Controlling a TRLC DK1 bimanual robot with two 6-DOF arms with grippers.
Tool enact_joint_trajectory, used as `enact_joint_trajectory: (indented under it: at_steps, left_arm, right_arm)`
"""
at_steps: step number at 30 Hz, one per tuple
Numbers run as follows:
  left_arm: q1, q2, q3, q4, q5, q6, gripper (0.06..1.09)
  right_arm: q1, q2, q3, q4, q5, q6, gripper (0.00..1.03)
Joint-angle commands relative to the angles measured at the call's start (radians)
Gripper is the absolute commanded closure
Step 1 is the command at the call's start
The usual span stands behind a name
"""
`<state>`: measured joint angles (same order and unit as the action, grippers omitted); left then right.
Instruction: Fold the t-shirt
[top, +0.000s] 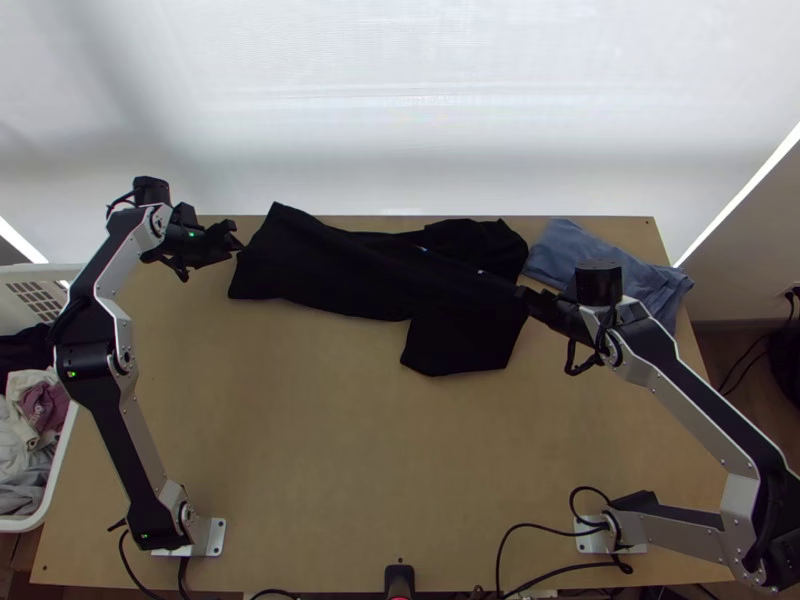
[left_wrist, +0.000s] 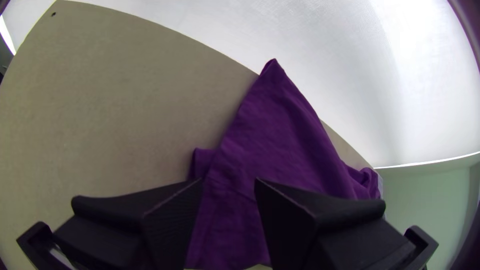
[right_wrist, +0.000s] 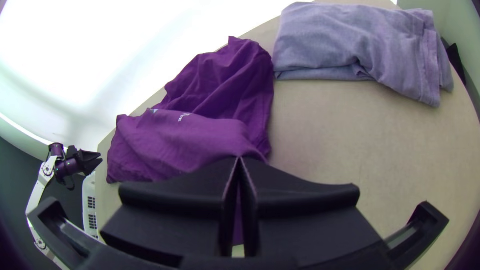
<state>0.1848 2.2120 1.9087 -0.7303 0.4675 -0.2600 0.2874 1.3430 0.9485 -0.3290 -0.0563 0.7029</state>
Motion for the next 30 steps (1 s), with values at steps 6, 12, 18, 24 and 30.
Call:
enact_joint_trajectory:
  at_steps: [6, 12, 18, 24, 30]
  left_arm:
    - [-0.021, 0.005, -0.027, 0.012, 0.0, 0.027, 0.54]
    - [-0.033, 0.025, -0.025, 0.02, -0.018, 0.036, 0.54]
    - [-0.038, 0.034, -0.023, 0.022, -0.035, 0.042, 0.54]
    - [-0.038, 0.038, -0.022, 0.022, -0.059, 0.059, 0.54]
    - [-0.054, 0.058, -0.027, 0.026, -0.079, 0.07, 0.54]
  right_arm:
    - [0.009, 0.025, 0.012, 0.013, 0.01, 0.017, 1.0]
    - [0.009, 0.028, 0.01, 0.013, 0.01, 0.017, 1.0]
    - [0.002, 0.027, 0.009, 0.013, 0.01, 0.017, 1.0]
    - [0.002, 0.025, 0.001, 0.013, 0.012, 0.017, 1.0]
    - [0.004, 0.025, 0.003, 0.013, 0.012, 0.02, 1.0]
